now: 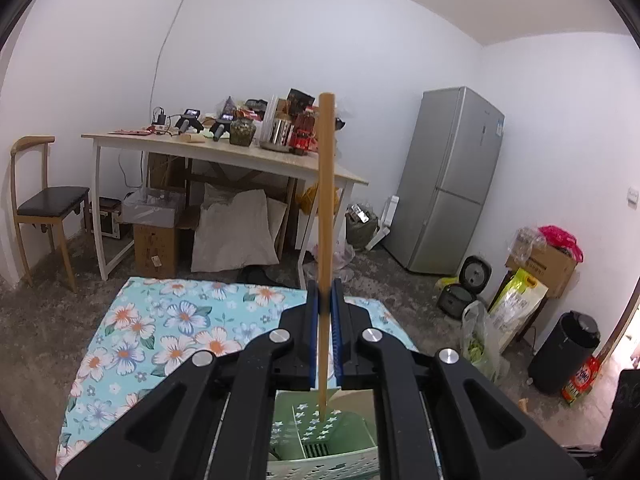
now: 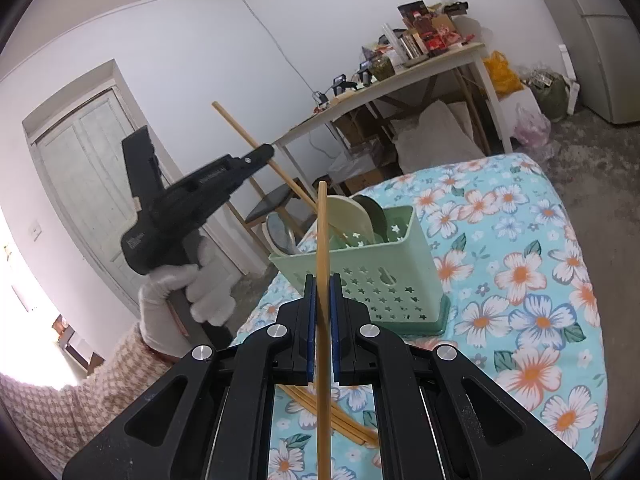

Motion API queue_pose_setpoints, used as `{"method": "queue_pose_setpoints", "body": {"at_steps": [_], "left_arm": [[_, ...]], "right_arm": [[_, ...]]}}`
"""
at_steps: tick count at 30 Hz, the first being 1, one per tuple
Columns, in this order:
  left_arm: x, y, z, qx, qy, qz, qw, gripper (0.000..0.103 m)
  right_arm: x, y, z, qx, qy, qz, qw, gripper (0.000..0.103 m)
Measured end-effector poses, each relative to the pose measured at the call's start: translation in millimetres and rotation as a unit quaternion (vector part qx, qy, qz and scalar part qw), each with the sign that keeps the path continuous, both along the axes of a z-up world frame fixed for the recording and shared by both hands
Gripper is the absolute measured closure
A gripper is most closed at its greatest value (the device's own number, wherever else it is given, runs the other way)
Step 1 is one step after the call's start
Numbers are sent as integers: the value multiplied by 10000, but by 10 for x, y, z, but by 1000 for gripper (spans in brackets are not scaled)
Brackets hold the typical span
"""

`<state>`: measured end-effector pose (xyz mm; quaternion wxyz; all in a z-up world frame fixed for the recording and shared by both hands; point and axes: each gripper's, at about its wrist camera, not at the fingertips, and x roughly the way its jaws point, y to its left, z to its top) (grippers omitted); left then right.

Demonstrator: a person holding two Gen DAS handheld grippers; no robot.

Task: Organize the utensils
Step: 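Drop the chopstick into the caddy with left while right carries its chopstick, then carry the chopstick over the caddy with the right gripper and release it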

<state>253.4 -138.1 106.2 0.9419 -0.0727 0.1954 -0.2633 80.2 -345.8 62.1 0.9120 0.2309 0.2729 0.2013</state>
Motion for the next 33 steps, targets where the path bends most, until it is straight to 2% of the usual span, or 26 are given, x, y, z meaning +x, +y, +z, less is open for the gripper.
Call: {"method": "queue_pose_setpoints", "body": {"at_steps": [5,9,11,13,20,25,33], "left_arm": [[45,-29,-174,-21,283,-2,9996,98],[-9,-52,-251,32,359,-90,9993,96],[-33,-56,-263,60,391,-132,9991,90],[-63,-57,-262,76,411,-150,9990,76],[-204,-17,-166,101,277,-156,9994,58],[-325,33,-61,134,69,-76,9999,39],[-438,207,63,12,-91,58,9999,30]], "right_arm": [[38,-21,-41,24,87,-22,10000,98],[24,-39,-63,15,115,-67,9999,98],[20,-55,-76,38,126,-88,9999,98],[31,-61,-78,62,137,-102,9998,98],[19,-48,-64,89,123,-93,9998,98],[15,-40,-55,95,91,-98,9999,98],[7,-16,-24,73,64,-97,9999,98]]}}
